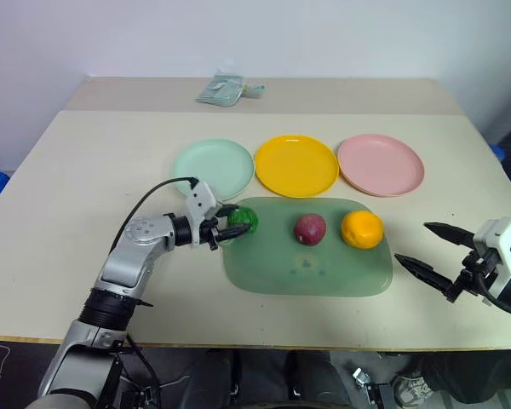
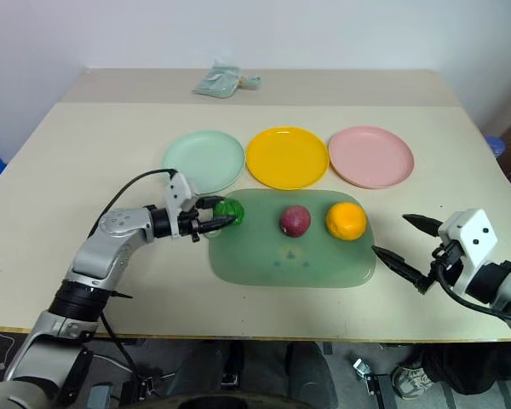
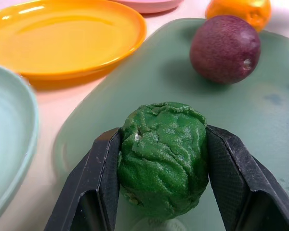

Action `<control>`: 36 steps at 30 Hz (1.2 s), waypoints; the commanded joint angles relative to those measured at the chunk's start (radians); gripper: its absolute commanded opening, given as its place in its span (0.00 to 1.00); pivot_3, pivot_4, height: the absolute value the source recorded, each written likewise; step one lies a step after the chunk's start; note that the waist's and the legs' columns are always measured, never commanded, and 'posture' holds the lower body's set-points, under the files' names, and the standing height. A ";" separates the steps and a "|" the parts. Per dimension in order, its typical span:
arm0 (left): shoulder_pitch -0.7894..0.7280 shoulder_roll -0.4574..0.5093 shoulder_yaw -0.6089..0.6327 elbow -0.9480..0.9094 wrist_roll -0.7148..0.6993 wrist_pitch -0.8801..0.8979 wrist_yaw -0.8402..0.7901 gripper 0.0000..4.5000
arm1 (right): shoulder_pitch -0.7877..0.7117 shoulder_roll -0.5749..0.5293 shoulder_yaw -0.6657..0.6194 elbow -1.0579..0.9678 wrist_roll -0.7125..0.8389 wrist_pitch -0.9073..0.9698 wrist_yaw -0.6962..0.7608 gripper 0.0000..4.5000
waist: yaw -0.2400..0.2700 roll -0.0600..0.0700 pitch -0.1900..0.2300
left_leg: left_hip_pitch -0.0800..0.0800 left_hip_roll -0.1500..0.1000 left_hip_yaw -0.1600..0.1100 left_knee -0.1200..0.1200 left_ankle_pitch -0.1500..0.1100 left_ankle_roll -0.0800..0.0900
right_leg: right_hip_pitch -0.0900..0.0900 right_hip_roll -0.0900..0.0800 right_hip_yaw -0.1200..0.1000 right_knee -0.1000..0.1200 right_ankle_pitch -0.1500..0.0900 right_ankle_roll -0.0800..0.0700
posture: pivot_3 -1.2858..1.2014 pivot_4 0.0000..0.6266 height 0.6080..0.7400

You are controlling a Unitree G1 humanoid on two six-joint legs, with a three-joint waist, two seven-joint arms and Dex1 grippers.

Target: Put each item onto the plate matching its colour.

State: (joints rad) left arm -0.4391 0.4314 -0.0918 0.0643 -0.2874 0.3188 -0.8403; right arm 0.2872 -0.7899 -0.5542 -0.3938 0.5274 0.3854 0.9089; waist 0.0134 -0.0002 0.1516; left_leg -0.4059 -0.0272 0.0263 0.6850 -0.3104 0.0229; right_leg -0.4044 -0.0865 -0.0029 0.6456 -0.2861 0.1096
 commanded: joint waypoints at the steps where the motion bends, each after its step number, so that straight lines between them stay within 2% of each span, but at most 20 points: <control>1: -0.086 -0.026 0.119 0.037 0.045 0.002 0.227 0.44 | -0.041 0.016 0.030 -0.014 -0.005 -0.040 -0.011 1.00 | 0.000 0.000 0.000 | 0.000 0.000 0.000 0.000 0.000 0.000 | 0.000 0.000 0.000 0.000 0.000 0.000 | 0.52 0.24 1.00; 5: -0.202 -0.072 0.184 0.157 0.085 0.064 0.444 0.44 | -0.088 0.038 0.090 -0.020 -0.013 -0.054 -0.029 1.00 | 0.002 -0.001 0.000 | 0.000 0.000 0.000 0.001 0.000 0.000 | 0.000 0.001 0.000 0.002 0.000 0.000 | 0.52 0.24 1.00; 11: -0.303 -0.117 0.123 0.360 0.183 0.023 0.524 0.44 | -0.145 0.068 0.174 -0.027 -0.032 -0.058 -0.070 1.00 | 0.002 -0.001 0.000 | 0.000 -0.001 0.000 0.001 0.001 -0.001 | 0.000 0.004 -0.001 0.001 0.000 0.001 | 0.52 0.24 1.00; 16: -0.329 -0.125 0.119 0.424 0.189 -0.002 0.513 0.97 | -0.165 0.072 0.196 -0.057 -0.029 -0.043 -0.104 1.00 | 0.000 -0.001 0.001 | 0.000 -0.001 0.000 0.001 0.001 -0.002 | -0.001 0.004 0.000 0.002 0.000 0.001 | 0.52 0.24 1.00; 17: -0.330 -0.122 0.115 0.427 0.197 -0.009 0.514 1.00 | -0.169 0.071 0.201 -0.066 -0.028 -0.037 -0.113 1.00 | 0.000 -0.001 0.001 | 0.000 -0.001 0.000 0.001 0.002 -0.002 | -0.001 0.004 0.000 0.002 0.000 0.001 | 0.52 0.24 1.00; 23: -0.291 -0.093 0.145 0.357 0.184 -0.045 0.493 1.00 | -0.200 0.069 0.233 -0.121 -0.008 0.024 -0.160 1.00 | 0.000 -0.001 0.001 | 0.000 0.000 0.000 0.001 0.002 -0.003 | -0.001 0.003 0.000 0.002 0.000 0.001 | 0.52 0.24 1.00; 28: -0.203 -0.030 0.197 0.197 0.138 -0.055 0.432 1.00 | -0.247 0.068 0.270 -0.163 0.025 0.102 -0.191 1.00 | -0.003 -0.001 0.001 | 0.000 0.000 0.000 0.001 0.002 -0.003 | -0.002 0.003 0.000 0.002 0.000 0.001 | 0.52 0.24 1.00; 31: -0.097 0.044 0.205 0.055 0.083 -0.040 0.305 1.00 | -0.321 0.078 0.327 -0.177 0.060 0.177 -0.220 1.00 | -0.006 -0.001 0.000 | 0.000 0.000 0.000 0.001 0.002 -0.003 | -0.002 0.002 0.001 0.002 0.000 0.001 | 0.52 0.24 1.00; 36: 0.113 0.163 0.165 -0.211 -0.070 0.052 0.043 1.00 | -0.444 0.099 0.489 -0.176 -0.049 0.230 -0.307 1.00 | -0.004 -0.001 0.000 | 0.000 0.001 0.000 0.000 0.002 -0.004 | -0.003 0.001 0.000 0.002 0.000 0.000 | 0.52 0.24 1.00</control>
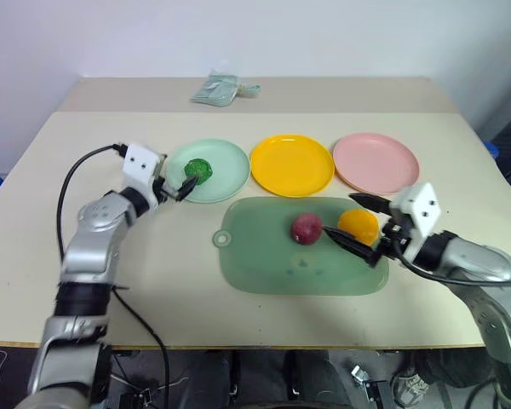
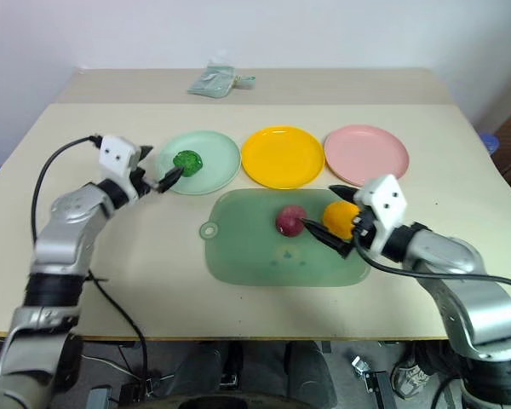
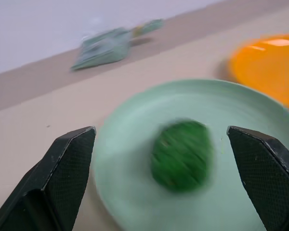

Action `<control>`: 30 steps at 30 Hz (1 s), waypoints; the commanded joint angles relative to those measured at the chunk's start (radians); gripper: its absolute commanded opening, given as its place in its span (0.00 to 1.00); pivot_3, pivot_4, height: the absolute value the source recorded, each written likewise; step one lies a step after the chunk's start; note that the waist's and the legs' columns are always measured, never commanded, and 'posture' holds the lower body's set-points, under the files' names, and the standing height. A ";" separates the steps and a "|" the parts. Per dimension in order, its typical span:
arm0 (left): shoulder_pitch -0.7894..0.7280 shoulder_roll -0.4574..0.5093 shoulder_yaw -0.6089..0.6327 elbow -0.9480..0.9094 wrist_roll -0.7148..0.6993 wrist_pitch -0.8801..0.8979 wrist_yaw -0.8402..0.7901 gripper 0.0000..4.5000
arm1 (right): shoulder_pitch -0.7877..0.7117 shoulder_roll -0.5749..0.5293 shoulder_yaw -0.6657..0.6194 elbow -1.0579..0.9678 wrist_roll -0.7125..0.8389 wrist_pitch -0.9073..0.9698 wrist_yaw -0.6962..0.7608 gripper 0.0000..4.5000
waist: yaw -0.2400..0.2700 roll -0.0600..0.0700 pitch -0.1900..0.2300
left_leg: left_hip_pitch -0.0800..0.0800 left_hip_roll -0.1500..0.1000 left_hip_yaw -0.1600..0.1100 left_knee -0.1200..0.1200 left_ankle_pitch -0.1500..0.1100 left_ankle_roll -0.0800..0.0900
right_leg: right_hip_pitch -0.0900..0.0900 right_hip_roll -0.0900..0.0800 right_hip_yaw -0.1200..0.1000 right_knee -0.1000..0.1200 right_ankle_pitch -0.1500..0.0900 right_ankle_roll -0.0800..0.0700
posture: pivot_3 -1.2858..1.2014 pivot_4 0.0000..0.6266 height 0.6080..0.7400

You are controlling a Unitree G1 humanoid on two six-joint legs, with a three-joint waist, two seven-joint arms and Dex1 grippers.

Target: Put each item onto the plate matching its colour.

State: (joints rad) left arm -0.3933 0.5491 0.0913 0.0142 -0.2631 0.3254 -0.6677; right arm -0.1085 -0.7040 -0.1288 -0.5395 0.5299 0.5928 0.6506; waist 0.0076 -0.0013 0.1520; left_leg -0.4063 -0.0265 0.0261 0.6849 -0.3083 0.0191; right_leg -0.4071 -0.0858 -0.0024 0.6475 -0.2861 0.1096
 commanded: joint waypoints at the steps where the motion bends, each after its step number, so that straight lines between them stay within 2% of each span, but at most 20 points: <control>1: 0.102 0.058 -0.031 -0.208 -0.118 0.065 -0.163 1.00 | -0.066 0.017 0.089 -0.027 -0.066 0.033 -0.060 1.00 | 0.002 0.000 0.000 | 0.000 0.000 0.000 0.000 0.000 0.000 | 0.000 0.000 0.000 0.000 0.000 0.000 | 0.52 0.24 1.00; 6: 0.209 0.090 -0.097 -0.346 -0.146 0.078 -0.244 1.00 | -0.098 0.017 0.189 -0.013 -0.145 0.054 -0.079 1.00 | 0.005 0.000 0.000 | 0.000 -0.001 0.000 0.000 -0.001 0.001 | 0.001 -0.002 0.000 -0.001 0.000 0.000 | 0.52 0.24 1.00; 17: 0.232 0.070 -0.137 -0.388 -0.154 0.095 -0.250 1.00 | -0.132 0.078 0.263 0.067 -0.240 0.127 -0.142 1.00 | -0.001 0.000 0.000 | 0.000 -0.001 0.000 -0.001 -0.001 0.001 | 0.000 -0.001 0.000 -0.001 0.000 0.000 | 0.52 0.24 1.00; 20: 0.240 0.069 -0.134 -0.390 -0.168 0.099 -0.255 1.00 | -0.133 0.090 0.264 0.070 -0.243 0.141 -0.142 0.82 | -0.002 0.000 0.000 | 0.000 -0.001 0.000 -0.001 -0.001 0.001 | 0.000 -0.001 0.000 -0.001 0.000 0.000 | 0.52 0.24 1.00; 22: 0.253 0.072 -0.130 -0.385 -0.175 0.093 -0.263 1.00 | -0.133 0.093 0.264 0.057 -0.248 0.145 -0.142 0.60 | -0.002 0.000 0.000 | 0.000 -0.001 0.000 -0.001 -0.001 0.001 | 0.000 -0.001 0.000 -0.001 0.000 0.000 | 0.52 0.24 1.00; 23: 0.258 0.073 -0.130 -0.380 -0.174 0.087 -0.267 1.00 | -0.136 0.097 0.257 0.047 -0.245 0.144 -0.141 0.57 | -0.002 0.000 0.000 | 0.000 -0.001 0.000 -0.001 -0.001 0.001 | 0.000 -0.001 0.000 -0.001 0.000 0.000 | 0.52 0.24 1.00; 26: 0.270 0.073 -0.132 -0.371 -0.168 0.072 -0.271 1.00 | -0.162 0.106 0.223 0.033 -0.243 0.110 -0.143 0.57 | -0.002 0.000 0.000 | 0.000 -0.001 0.000 -0.001 -0.001 0.001 | 0.000 -0.001 0.000 -0.001 0.000 0.000 | 0.52 0.24 1.00; 30: 0.280 0.067 -0.148 -0.367 -0.154 0.056 -0.270 1.00 | -0.291 0.144 0.115 0.132 -0.265 0.103 -0.237 0.57 | -0.005 0.000 0.000 | 0.000 -0.001 0.000 0.000 -0.001 0.001 | 0.000 -0.001 0.000 0.000 0.000 0.000 | 0.52 0.24 1.00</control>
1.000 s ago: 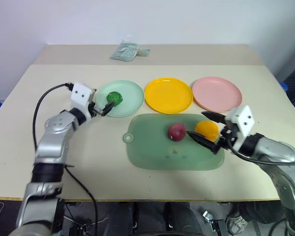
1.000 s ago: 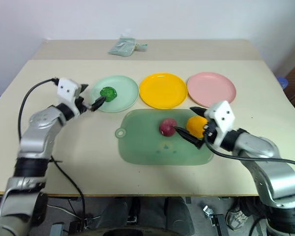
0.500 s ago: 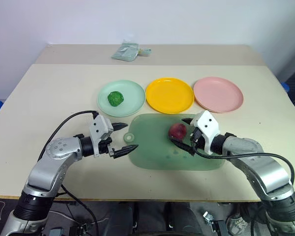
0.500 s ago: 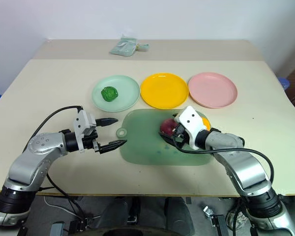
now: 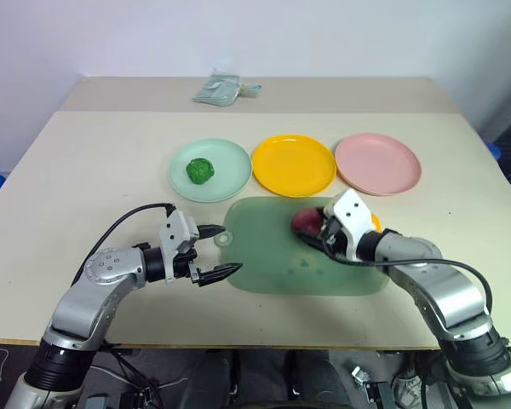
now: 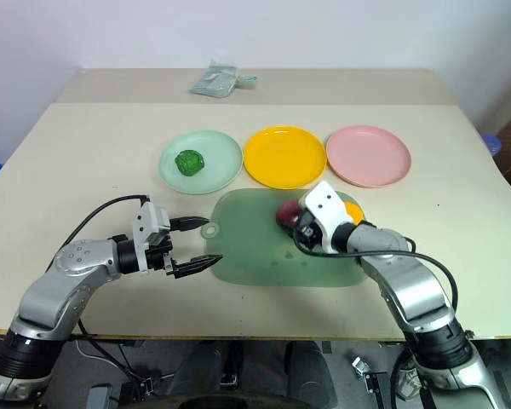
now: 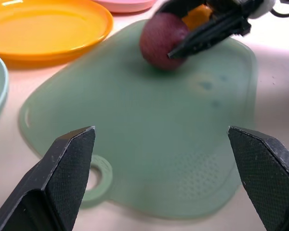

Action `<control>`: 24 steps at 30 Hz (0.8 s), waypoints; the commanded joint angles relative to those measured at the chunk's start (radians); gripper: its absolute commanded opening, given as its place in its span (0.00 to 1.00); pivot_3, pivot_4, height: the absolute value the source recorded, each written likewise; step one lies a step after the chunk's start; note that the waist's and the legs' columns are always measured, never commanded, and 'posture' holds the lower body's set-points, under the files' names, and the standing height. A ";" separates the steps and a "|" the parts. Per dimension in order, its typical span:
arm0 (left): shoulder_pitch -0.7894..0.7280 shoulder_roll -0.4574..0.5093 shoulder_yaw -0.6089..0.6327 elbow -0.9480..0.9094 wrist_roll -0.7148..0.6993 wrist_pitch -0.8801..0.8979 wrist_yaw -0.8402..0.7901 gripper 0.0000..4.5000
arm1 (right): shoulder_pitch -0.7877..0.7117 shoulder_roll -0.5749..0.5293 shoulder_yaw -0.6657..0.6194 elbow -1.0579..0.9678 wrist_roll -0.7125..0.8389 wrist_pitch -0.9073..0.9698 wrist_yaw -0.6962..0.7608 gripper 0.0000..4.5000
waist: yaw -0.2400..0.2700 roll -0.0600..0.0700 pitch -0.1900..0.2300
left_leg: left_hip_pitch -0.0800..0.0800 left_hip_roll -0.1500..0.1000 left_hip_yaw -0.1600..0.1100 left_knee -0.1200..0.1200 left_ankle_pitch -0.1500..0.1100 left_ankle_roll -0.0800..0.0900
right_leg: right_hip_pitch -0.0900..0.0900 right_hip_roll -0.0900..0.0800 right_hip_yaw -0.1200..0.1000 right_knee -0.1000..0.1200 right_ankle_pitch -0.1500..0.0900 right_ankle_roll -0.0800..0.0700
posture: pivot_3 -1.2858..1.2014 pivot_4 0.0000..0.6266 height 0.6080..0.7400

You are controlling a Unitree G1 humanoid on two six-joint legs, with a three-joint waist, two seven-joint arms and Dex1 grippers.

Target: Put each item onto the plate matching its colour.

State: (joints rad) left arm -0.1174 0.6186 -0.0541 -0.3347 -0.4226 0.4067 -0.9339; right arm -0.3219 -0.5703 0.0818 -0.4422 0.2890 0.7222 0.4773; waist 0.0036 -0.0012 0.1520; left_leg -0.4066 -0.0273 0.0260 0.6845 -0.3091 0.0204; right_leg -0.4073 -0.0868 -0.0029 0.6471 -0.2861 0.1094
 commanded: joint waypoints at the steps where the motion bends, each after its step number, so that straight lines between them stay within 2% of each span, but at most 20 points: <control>1: 0.005 -0.005 -0.009 -0.020 0.007 -0.028 -0.001 1.00 | -0.123 -0.001 -0.114 0.129 -0.069 -0.029 -0.113 0.57 | -0.001 0.000 0.000 | 0.000 0.000 0.000 0.000 0.000 0.000 | 0.000 0.000 0.000 0.000 0.000 0.000 | 0.52 0.24 1.00; 4: 0.005 -0.016 -0.023 -0.021 0.012 -0.031 0.007 1.00 | -0.244 -0.029 -0.148 0.409 -0.168 -0.051 -0.221 0.57 | 0.005 0.000 0.000 | 0.000 -0.001 0.000 0.000 0.000 0.000 | 0.000 0.000 0.000 0.000 0.000 0.000 | 0.52 0.24 1.00; 7: 0.005 -0.024 -0.028 -0.020 0.016 -0.033 0.008 1.00 | -0.353 -0.004 -0.183 0.659 -0.159 -0.103 -0.229 0.57 | 0.003 0.000 0.000 | 0.000 -0.001 0.000 0.000 0.000 0.000 | 0.000 0.000 0.000 0.000 0.000 0.000 | 0.52 0.24 1.00; 12: 0.008 -0.032 -0.037 -0.032 0.030 -0.043 0.022 1.00 | -0.450 0.001 -0.171 0.927 -0.198 -0.240 -0.213 0.57 | -0.020 0.000 0.000 | 0.000 0.000 0.001 -0.001 0.001 -0.001 | -0.001 0.001 0.000 0.000 0.000 0.000 | 0.52 0.24 1.00; 14: 0.006 -0.035 -0.037 -0.044 0.027 -0.036 0.037 1.00 | -0.466 -0.001 -0.178 0.969 -0.193 -0.270 -0.192 0.79 | -0.023 0.000 0.000 | 0.000 0.000 0.001 -0.001 0.001 -0.001 | -0.001 0.001 0.000 0.000 0.000 0.000 | 0.52 0.24 1.00; 16: 0.008 -0.034 -0.038 -0.056 0.024 -0.028 0.045 1.00 | -0.459 -0.011 -0.175 0.956 -0.203 -0.305 -0.178 0.98 | -0.023 0.001 0.000 | 0.000 0.000 0.001 -0.001 0.001 -0.001 | -0.001 0.002 0.000 0.000 0.000 0.000 | 0.52 0.24 1.00; 19: 0.017 -0.031 -0.042 -0.072 0.022 -0.023 0.055 1.00 | -0.401 -0.044 -0.184 0.850 -0.211 -0.364 -0.145 0.99 | -0.018 0.001 0.000 | 0.000 0.000 0.001 -0.001 0.001 -0.001 | -0.001 0.002 0.000 0.000 0.000 0.000 | 0.52 0.24 1.00; 24: 0.024 -0.025 -0.039 -0.078 0.012 -0.015 0.059 1.00 | -0.102 -0.144 -0.307 0.403 0.028 -0.265 0.139 0.99 | 0.001 0.001 0.000 | -0.001 0.000 0.000 -0.001 0.000 0.001 | 0.000 0.001 0.000 0.000 0.000 0.000 | 0.52 0.24 1.00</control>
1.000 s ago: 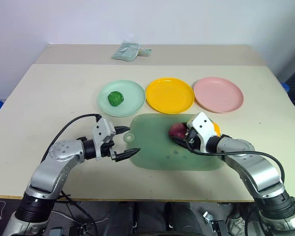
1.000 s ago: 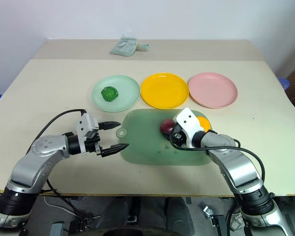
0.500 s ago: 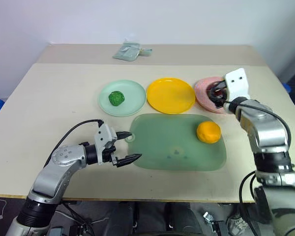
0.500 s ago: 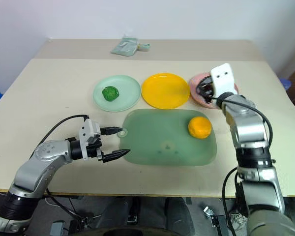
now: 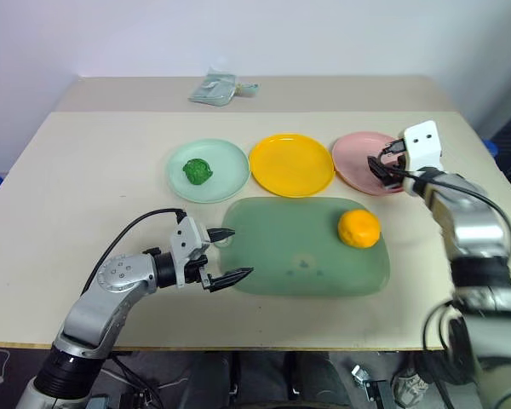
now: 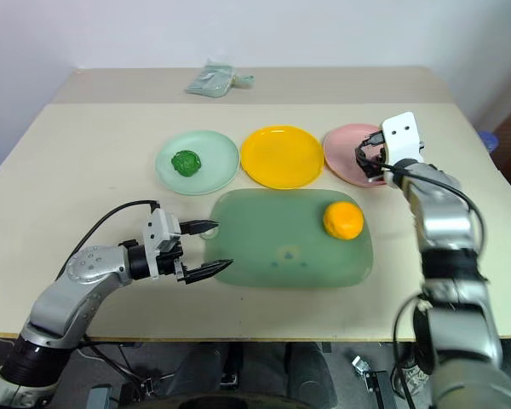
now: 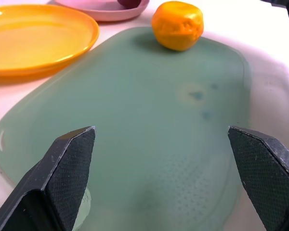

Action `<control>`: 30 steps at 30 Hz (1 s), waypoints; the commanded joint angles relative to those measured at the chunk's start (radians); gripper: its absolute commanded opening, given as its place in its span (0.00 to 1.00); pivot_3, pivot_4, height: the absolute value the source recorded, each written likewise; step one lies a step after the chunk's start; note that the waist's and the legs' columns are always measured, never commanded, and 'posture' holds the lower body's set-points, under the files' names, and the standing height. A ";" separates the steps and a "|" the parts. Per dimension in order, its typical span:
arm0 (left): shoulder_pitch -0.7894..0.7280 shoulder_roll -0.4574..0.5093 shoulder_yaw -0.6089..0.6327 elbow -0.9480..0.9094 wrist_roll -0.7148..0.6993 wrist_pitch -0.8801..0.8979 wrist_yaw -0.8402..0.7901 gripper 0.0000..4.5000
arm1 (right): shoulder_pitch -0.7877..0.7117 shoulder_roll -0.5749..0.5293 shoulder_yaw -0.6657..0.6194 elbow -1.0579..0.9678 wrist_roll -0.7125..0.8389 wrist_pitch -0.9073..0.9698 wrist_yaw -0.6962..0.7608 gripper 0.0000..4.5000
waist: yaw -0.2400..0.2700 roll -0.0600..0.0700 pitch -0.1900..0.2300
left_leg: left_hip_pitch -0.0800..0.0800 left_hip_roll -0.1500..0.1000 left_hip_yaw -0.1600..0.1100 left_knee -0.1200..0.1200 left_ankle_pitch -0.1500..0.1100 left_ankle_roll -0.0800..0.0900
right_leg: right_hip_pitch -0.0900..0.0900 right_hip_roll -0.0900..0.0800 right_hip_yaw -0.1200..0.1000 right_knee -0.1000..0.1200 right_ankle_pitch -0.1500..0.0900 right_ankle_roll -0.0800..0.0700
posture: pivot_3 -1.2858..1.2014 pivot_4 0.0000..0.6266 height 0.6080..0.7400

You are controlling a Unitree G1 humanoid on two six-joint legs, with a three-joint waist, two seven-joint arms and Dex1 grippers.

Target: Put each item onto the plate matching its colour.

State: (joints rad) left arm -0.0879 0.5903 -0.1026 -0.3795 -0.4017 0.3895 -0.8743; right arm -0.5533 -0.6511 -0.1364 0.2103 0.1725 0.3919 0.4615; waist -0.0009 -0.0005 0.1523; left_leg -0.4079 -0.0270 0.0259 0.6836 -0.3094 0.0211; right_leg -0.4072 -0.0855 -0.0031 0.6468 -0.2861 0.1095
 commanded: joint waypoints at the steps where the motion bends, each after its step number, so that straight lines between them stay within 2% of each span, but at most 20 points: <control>1: -0.010 0.005 0.008 -0.030 -0.011 0.004 -0.005 1.00 | 0.212 -0.091 -0.108 -0.335 0.193 0.101 0.215 0.99 | 0.011 0.000 0.000 | -0.001 0.000 0.000 0.000 0.000 0.000 | 0.000 0.000 0.000 0.000 0.000 0.000 | 0.52 0.24 1.00; 4: -0.028 0.007 0.000 -0.015 -0.015 0.006 -0.019 1.00 | 0.388 -0.144 -0.149 -0.498 0.288 0.185 0.302 0.99 | 0.012 0.000 0.000 | 0.001 0.000 0.000 0.001 -0.002 0.004 | 0.002 -0.001 0.000 -0.002 0.000 0.000 | 0.52 0.24 1.00; 7: -0.053 0.004 -0.010 0.006 -0.015 0.007 -0.038 1.00 | 0.470 -0.146 -0.141 -0.562 0.282 0.212 0.285 0.99 | 0.003 0.001 0.000 | 0.003 0.000 0.000 0.001 -0.004 0.007 | 0.003 -0.001 0.000 -0.001 0.000 0.000 | 0.52 0.24 1.00; 16: -0.083 0.004 -0.024 0.019 -0.006 0.010 -0.055 1.00 | 0.494 -0.106 -0.073 -0.552 0.239 0.240 0.231 0.99 | -0.007 0.001 -0.001 | 0.003 0.000 0.000 0.000 -0.001 0.001 | 0.003 -0.002 0.000 -0.001 0.000 0.000 | 0.52 0.24 1.00; 19: -0.076 0.009 -0.017 0.010 -0.006 0.015 -0.048 1.00 | 0.491 -0.104 -0.069 -0.548 0.237 0.233 0.233 0.82 | -0.007 0.001 -0.001 | 0.003 0.000 0.000 0.000 -0.001 0.001 | 0.003 -0.002 0.000 -0.001 0.000 0.000 | 0.52 0.24 1.00; 21: -0.071 0.012 -0.013 0.003 -0.007 0.019 -0.042 1.00 | 0.484 -0.106 -0.069 -0.556 0.233 0.210 0.239 0.67 | -0.008 0.001 -0.001 | 0.003 0.000 0.000 0.000 -0.001 0.001 | 0.003 -0.002 0.000 -0.001 0.000 0.000 | 0.52 0.24 1.00; 22: -0.067 0.013 -0.009 -0.001 -0.007 0.021 -0.035 1.00 | 0.472 -0.102 -0.070 -0.563 0.239 0.193 0.246 0.65 | -0.008 0.001 -0.001 | 0.003 0.000 0.000 0.000 -0.001 0.001 | 0.002 -0.002 0.000 -0.001 0.000 0.000 | 0.52 0.24 1.00; 26: -0.040 0.016 0.031 0.006 -0.002 0.013 0.005 1.00 | 0.338 -0.051 -0.029 -0.562 0.250 0.187 0.220 0.65 | -0.015 0.001 -0.001 | 0.003 0.000 0.000 0.000 -0.001 0.001 | 0.002 -0.002 0.000 -0.001 0.000 0.000 | 0.52 0.24 1.00; 30: -0.019 0.010 0.089 0.043 0.020 -0.007 0.070 1.00 | 0.124 0.071 0.068 -0.415 0.166 0.180 0.115 0.65 | -0.018 0.001 0.000 | 0.003 0.000 0.000 -0.001 0.000 0.000 | 0.001 -0.001 0.000 0.000 0.000 0.000 | 0.52 0.24 1.00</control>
State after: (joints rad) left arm -0.1112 0.5983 -0.0602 -0.3364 -0.3934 0.4033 -0.8318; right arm -0.3843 -0.6051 -0.0900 -0.2446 0.3658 0.5866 0.6256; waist -0.0191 0.0005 0.1518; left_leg -0.4049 -0.0267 0.0260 0.6827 -0.3092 0.0206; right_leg -0.4066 -0.0866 -0.0027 0.6467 -0.2863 0.1092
